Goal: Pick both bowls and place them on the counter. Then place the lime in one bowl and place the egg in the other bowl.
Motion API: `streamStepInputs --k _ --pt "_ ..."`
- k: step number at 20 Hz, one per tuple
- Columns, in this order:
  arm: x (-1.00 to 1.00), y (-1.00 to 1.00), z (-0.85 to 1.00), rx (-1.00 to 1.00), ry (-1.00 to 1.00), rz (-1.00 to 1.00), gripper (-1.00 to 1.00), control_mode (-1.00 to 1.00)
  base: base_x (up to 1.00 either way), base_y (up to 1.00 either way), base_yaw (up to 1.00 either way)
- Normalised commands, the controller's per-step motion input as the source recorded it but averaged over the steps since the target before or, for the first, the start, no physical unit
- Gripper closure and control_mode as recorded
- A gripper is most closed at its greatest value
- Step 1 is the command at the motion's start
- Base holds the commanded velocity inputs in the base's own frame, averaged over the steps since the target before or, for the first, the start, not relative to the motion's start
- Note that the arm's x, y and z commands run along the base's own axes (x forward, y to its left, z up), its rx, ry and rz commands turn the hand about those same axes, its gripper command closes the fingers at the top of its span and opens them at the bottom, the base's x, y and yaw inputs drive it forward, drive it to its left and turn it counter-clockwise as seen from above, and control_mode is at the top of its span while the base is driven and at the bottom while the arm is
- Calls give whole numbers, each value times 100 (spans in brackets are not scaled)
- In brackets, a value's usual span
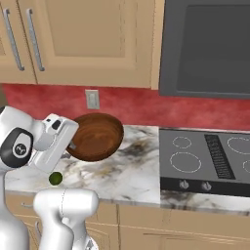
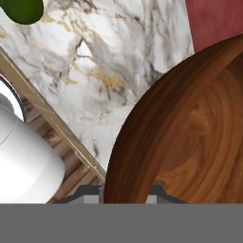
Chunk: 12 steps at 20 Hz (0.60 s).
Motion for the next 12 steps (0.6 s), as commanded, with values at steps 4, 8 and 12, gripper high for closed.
streamStepInputs --k 4,8,12 --pt "0 0 0 0 0 0 100 100 5 59 0" --pt "0 0 0 0 0 0 100 100 -17 53 9" --pt "0 0 0 0 0 0 100 100 -75 7 13"
